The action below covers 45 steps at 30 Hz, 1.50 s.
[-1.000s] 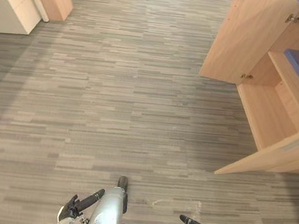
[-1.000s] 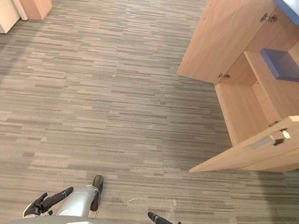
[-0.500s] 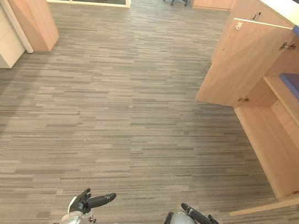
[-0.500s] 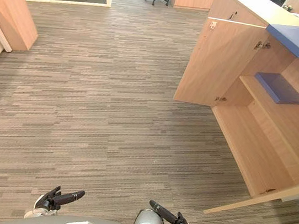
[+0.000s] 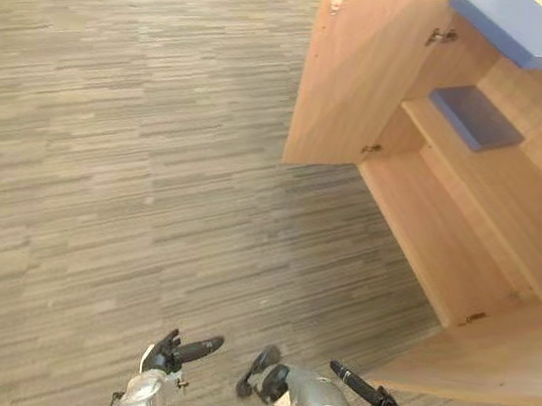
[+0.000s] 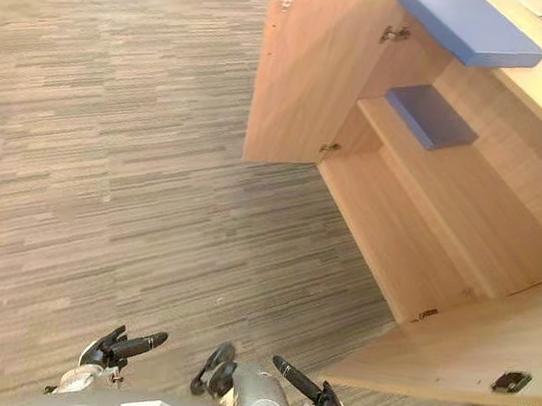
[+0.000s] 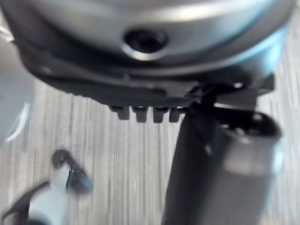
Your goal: Walk over to the cabinet, pick up the folder, carry it to the office cabinet, place the folder inside the office cabinet, then close the office cabinet door
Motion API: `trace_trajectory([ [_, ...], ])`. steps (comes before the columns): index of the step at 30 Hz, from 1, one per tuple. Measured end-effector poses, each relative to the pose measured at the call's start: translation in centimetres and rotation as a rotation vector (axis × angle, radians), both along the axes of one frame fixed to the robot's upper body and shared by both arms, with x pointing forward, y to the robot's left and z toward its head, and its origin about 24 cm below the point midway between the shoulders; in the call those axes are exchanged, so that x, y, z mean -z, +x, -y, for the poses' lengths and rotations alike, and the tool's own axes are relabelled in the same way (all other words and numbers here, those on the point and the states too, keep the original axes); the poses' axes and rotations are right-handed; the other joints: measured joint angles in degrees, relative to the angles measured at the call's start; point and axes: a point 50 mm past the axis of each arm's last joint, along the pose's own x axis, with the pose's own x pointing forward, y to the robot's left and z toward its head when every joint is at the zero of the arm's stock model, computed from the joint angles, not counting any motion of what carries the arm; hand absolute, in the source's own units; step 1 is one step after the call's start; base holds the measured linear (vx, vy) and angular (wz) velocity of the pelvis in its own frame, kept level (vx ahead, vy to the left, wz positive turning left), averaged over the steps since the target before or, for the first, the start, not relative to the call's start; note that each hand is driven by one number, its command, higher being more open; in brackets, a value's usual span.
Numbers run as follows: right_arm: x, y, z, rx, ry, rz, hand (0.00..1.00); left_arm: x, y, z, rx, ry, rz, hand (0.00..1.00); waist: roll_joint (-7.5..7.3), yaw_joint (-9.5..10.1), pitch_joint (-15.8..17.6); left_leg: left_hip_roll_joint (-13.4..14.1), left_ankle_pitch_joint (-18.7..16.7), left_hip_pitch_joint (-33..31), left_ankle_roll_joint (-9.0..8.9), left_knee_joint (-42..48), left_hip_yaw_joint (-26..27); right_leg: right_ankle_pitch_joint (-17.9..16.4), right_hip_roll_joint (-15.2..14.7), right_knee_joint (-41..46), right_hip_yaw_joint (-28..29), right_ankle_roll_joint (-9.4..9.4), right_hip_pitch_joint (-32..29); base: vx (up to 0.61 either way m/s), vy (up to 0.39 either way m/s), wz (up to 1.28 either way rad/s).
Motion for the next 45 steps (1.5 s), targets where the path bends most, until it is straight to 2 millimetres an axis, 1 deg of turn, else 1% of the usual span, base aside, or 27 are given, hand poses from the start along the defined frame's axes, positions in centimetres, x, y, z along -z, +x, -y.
trace_trajectory([
  [1,0.0,0.0,0.0,0.001,0.003,-0.003,1.00,0.0,0.0,0.1,-0.010,-0.010,0.005,1.00,0.74,0.44,-0.41,2.45,1.97,-4.24,0.54,11.67,-0.73,-0.02,2.21,-2.39,2.51,0.17,3.02,0.22,-0.121,-0.97],
  [3,0.2,0.0,-0.2,-0.010,0.012,-0.018,1.00,-0.1,0.1,-0.2,-0.011,-0.001,0.016,1.00,1.33,0.83,-0.52,5.98,2.18,-10.59,1.76,24.66,-0.63,-0.28,4.57,-5.60,7.55,0.65,7.97,0.26,-0.106,-1.16],
  [6,0.2,0.4,-0.3,-0.032,0.011,-0.023,1.00,-0.6,0.9,-0.6,-0.002,0.023,0.066,1.00,1.11,1.68,0.65,6.42,-0.27,-17.97,4.52,24.79,-0.96,-0.32,5.08,-8.37,15.85,1.11,13.13,0.19,0.030,-1.24],
  [7,0.1,0.6,-0.2,-0.034,0.010,-0.023,1.00,-0.8,1.2,-0.6,0.001,0.025,0.078,1.00,1.25,2.16,0.80,6.31,-1.09,-19.45,4.55,22.94,-1.52,-0.04,5.06,-8.79,17.27,1.53,13.99,0.22,0.111,-1.35],
  [9,0.2,0.5,-0.2,-0.032,0.011,-0.045,1.00,-1.2,1.8,-0.7,-0.030,0.029,0.120,1.00,1.04,3.17,1.33,3.23,-3.60,-23.41,4.48,12.11,-5.09,0.35,4.62,-9.68,22.29,1.84,16.36,0.22,0.159,-1.29],
  [10,0.2,0.7,-0.4,-0.037,0.009,-0.046,1.00,-1.4,2.2,-0.7,-0.066,0.028,0.138,1.00,0.34,3.54,2.38,-1.11,-4.21,-25.06,3.81,0.46,-10.49,0.05,3.63,-10.21,25.34,2.47,17.71,0.21,0.193,-1.07],
  [11,0.2,0.7,-0.5,-0.045,0.008,-0.046,1.00,-1.4,2.2,-0.7,-0.078,0.029,0.137,1.00,0.08,3.65,2.57,-2.99,-3.96,-25.50,3.32,-5.31,-13.40,-0.14,3.21,-10.41,26.49,2.78,17.60,0.23,0.253,-1.09],
  [12,0.2,0.9,-0.7,-0.061,0.008,-0.043,1.00,-1.4,2.1,-0.8,-0.098,0.032,0.133,1.00,-0.21,3.65,2.94,-6.25,-2.37,-25.48,1.64,-18.05,-20.36,-0.69,2.65,-11.11,28.74,3.86,18.19,0.21,0.251,-0.96],
  [13,0.1,1.2,-0.7,-0.081,0.000,-0.033,1.00,-1.4,2.2,-1.1,-0.119,0.036,0.134,1.00,-0.08,3.68,3.47,-7.57,-0.18,-25.65,1.56,-26.23,-24.68,-1.38,2.33,-11.13,31.13,5.01,19.13,0.17,0.204,-0.86],
  [15,0.0,1.4,-0.7,-0.108,-0.014,-0.027,1.00,-1.2,1.6,-1.3,-0.164,0.044,0.114,1.00,0.11,3.71,3.64,-8.11,1.62,-25.98,1.36,-30.85,-26.86,-2.24,1.82,-10.92,34.38,6.41,20.25,0.33,0.314,-0.95],
  [17,0.0,1.1,-0.7,-0.124,-0.022,-0.030,1.00,-0.9,0.4,-1.5,-0.189,0.056,0.081,1.00,0.86,4.44,2.95,-8.86,6.01,-26.19,0.87,-28.73,-27.46,-3.99,0.34,-10.64,38.16,9.13,21.54,0.43,0.401,-1.17],
  [18,0.0,0.7,-0.7,-0.131,-0.027,-0.031,1.00,-0.8,-0.1,-1.4,-0.205,0.050,0.066,1.00,0.90,5.31,2.13,-9.45,9.83,-26.44,0.05,-26.04,-25.96,-5.37,-1.15,-9.39,40.70,11.38,21.73,0.47,0.408,-1.07],
  [19,0.1,0.7,-1.1,-0.138,-0.016,-0.029,1.00,-0.8,-0.1,-1.7,-0.226,0.049,0.070,1.00,-0.55,5.36,1.82,-10.56,8.06,-26.78,1.93,-22.66,-22.40,-6.67,-3.96,-6.10,42.08,13.22,20.03,0.47,0.404,-1.00],
  [21,0.0,0.6,-0.9,-0.138,-0.015,-0.026,1.00,-0.9,0.2,-1.7,-0.241,0.045,0.074,1.00,-0.60,5.53,1.59,-11.69,4.73,-26.33,4.77,-19.75,-18.09,-7.84,-6.56,2.61,43.02,14.94,16.08,0.40,0.398,-0.83],
  [23,0.0,0.9,-0.7,-0.116,-0.011,-0.016,1.00,-0.9,0.4,-1.6,-0.238,0.043,0.078,1.00,-0.62,5.25,1.35,-13.19,2.93,-23.72,6.67,-19.95,-14.91,-7.76,-9.24,12.13,41.58,14.87,12.14,0.29,0.384,-0.74],
  [24,-0.1,0.8,-0.4,-0.090,-0.006,-0.010,1.00,-0.9,0.5,-1.4,-0.215,0.043,0.080,1.00,-0.61,5.14,1.35,-14.71,1.32,-20.61,8.61,-20.66,-12.04,-6.30,-12.75,22.53,37.96,12.90,8.35,0.17,0.271,-0.50],
  [25,-0.1,0.8,-0.3,-0.081,-0.003,-0.010,1.00,-1.0,0.6,-1.6,-0.199,0.050,0.081,1.00,-0.60,5.12,1.36,-15.44,0.83,-18.94,9.20,-21.14,-11.24,-4.98,-14.44,26.51,35.81,11.12,7.16,0.24,0.376,-0.66],
  [26,-0.1,0.7,0.1,-0.062,-0.015,-0.010,1.00,-0.8,0.5,-1.3,-0.165,0.044,0.074,1.00,-0.20,4.76,1.33,-16.45,-0.05,-14.56,10.64,-22.44,-9.29,-3.00,-18.67,33.57,30.23,9.41,6.00,0.20,0.298,-0.48],
  [28,-0.1,0.4,0.4,-0.059,-0.022,-0.017,1.00,-0.6,0.0,-1.5,-0.143,0.050,0.054,1.00,0.48,4.37,1.34,-16.80,-0.45,-10.05,11.29,-24.74,-8.30,-3.64,-20.64,36.80,26.05,8.96,5.96,0.18,0.240,-0.39],
  [30,-0.1,0.4,0.3,-0.085,-0.025,-0.022,1.00,-0.3,-0.6,-1.9,-0.132,0.054,0.027,1.00,0.81,3.40,0.53,-16.13,-0.54,-5.97,11.42,-28.86,-7.57,-5.44,-19.62,36.37,23.04,9.72,4.04,0.14,0.149,-0.34],
  [33,-0.2,0.9,0.0,-0.092,-0.019,-0.007,1.00,-0.1,-1.1,-1.8,-0.125,0.043,0.004,1.00,0.94,2.43,0.52,-14.53,-1.57,-4.19,10.81,-31.99,-7.58,-6.77,-15.32,25.83,21.81,11.47,0.16,0.06,0.013,-0.19],
  [36,-0.2,1.2,-0.4,-0.105,-0.016,0.000,1.00,0.4,-2.0,-1.1,-0.146,0.007,-0.039,1.00,0.05,2.16,0.86,-13.67,-2.59,-2.93,9.19,-32.74,-7.92,-4.94,-12.23,12.09,22.65,13.85,-1.52,0.12,-0.145,-0.02],
  [37,-0.2,1.2,-0.5,-0.122,-0.017,-0.001,1.00,0.3,-2.0,-1.2,-0.138,0.011,-0.037,1.00,-0.52,1.97,0.83,-13.63,-3.32,-2.29,7.92,-32.83,-8.81,-0.84,-11.23,8.09,24.31,14.11,-0.65,0.16,-0.212,0.26],
  [38,-0.1,1.0,-0.7,-0.124,-0.012,-0.004,1.00,0.3,-2.0,-1.2,-0.135,0.010,-0.037,1.00,-1.43,1.94,0.53,-13.58,-3.55,-1.90,7.42,-32.97,-9.57,0.90,-10.75,7.47,24.38,12.94,0.05,0.21,-0.240,0.35],
  [40,-0.2,0.7,-0.2,-0.124,-0.028,-0.008,1.00,0.5,-2.3,-0.2,-0.139,-0.019,-0.036,1.00,0.14,1.98,-0.43,-12.03,-3.29,-0.10,5.17,-35.67,-12.06,-1.78,-9.08,7.63,21.89,10.78,0.92,0.25,-0.233,0.36],
  [42,-0.2,0.6,-0.1,-0.124,-0.030,-0.009,1.00,0.5,-2.3,0.0,-0.148,-0.036,-0.031,1.00,0.69,1.91,-0.79,-10.48,-3.32,0.55,4.55,-36.12,-14.31,-3.78,-7.71,7.57,19.84,10.06,2.44,0.27,-0.197,0.49],
  [45,-0.1,0.3,-0.2,-0.134,-0.032,-0.024,1.00,0.4,-2.3,0.1,-0.155,-0.057,-0.015,1.00,0.96,1.89,-1.08,-7.04,-5.27,-0.80,1.51,-29.31,-17.09,-5.24,-5.05,4.56,15.55,8.99,7.88,0.27,-0.153,0.55],
])
